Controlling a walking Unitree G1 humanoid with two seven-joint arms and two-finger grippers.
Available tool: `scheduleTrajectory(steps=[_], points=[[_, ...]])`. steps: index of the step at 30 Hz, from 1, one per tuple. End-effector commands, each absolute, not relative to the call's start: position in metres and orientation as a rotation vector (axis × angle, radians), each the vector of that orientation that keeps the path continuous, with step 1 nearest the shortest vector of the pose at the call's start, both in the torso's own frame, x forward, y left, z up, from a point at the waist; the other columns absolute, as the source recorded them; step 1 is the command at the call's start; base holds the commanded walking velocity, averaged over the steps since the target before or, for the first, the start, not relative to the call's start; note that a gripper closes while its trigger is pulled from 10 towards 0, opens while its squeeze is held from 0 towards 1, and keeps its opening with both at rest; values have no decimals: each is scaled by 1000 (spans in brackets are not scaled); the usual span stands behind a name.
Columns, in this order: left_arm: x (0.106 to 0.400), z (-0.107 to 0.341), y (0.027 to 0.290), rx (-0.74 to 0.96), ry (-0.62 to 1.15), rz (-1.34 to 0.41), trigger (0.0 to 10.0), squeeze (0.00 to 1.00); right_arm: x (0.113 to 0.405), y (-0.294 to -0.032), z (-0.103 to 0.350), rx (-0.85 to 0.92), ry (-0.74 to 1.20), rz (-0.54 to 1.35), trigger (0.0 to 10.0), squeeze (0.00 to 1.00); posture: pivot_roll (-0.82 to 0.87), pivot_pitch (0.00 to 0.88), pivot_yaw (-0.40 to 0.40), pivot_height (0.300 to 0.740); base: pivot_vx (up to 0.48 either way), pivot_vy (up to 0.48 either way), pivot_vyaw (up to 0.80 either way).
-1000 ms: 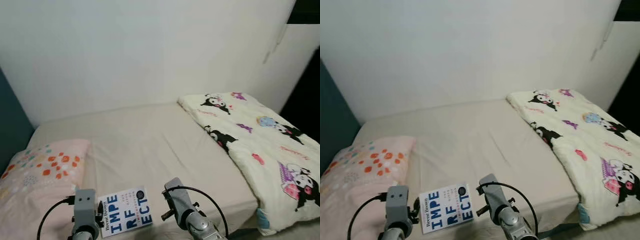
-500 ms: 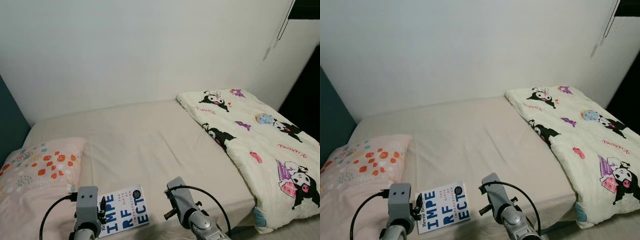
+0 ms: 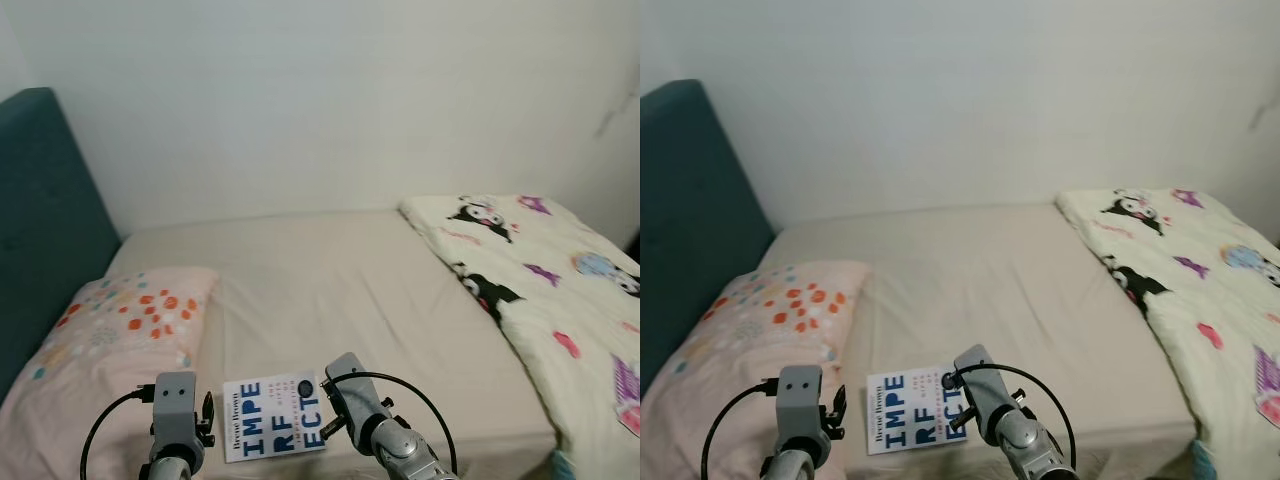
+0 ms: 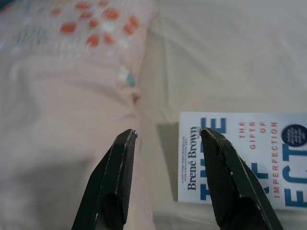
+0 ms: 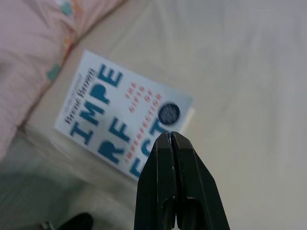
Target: Clean up the room
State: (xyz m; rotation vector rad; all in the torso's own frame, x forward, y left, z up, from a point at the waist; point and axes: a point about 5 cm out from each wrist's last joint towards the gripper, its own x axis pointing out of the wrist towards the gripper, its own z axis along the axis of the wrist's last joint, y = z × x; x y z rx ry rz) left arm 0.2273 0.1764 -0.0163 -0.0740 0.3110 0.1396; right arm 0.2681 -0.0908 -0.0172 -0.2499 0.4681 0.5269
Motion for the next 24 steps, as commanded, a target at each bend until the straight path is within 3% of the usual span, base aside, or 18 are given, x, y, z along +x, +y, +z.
scheduleTrajectory(steps=[1,11,21,24], points=[[226,-18,176,-97,336,145,10000,0,270,-90,-15,-242,451,526,10000,0,22,0,-49,732,0,0,800],[230,-15,161,3,309,8,10000,0,270,-90,-14,-239,441,525,10000,0,24,0,-50,732,0,0,800],[229,-11,165,-1,279,33,10000,0,271,-91,-13,-234,428,515,10000,0,22,0,-48,732,0,0,800],[229,-10,168,-7,272,47,10000,0,272,-92,-12,-211,425,492,10000,0,24,0,-50,732,0,0,142]])
